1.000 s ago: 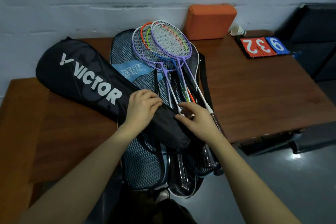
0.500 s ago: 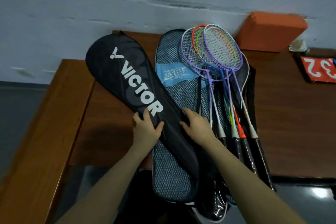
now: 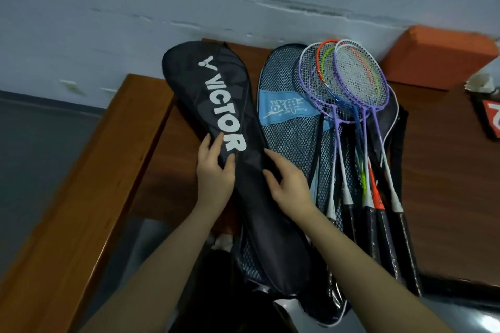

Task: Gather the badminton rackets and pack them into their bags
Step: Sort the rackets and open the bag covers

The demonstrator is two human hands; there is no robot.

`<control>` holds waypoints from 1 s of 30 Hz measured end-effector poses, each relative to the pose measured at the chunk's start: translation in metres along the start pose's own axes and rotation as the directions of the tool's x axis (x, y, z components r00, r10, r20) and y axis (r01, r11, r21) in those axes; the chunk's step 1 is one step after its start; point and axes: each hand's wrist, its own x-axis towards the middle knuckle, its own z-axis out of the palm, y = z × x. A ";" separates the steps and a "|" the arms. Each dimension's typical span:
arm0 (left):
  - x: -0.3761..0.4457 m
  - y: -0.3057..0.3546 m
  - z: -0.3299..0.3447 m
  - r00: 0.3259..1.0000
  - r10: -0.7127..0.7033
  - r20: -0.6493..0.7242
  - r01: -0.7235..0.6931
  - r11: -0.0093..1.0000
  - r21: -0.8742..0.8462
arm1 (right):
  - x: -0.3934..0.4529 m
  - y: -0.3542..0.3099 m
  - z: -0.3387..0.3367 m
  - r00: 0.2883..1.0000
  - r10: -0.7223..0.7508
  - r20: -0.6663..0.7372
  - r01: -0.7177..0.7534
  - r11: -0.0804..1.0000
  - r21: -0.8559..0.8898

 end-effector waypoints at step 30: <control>0.073 -0.094 -0.097 0.877 0.048 0.478 -0.367 0.708 0.603 | 0.038 -0.064 0.134 0.919 0.388 -0.066 -0.392 0.893 -0.222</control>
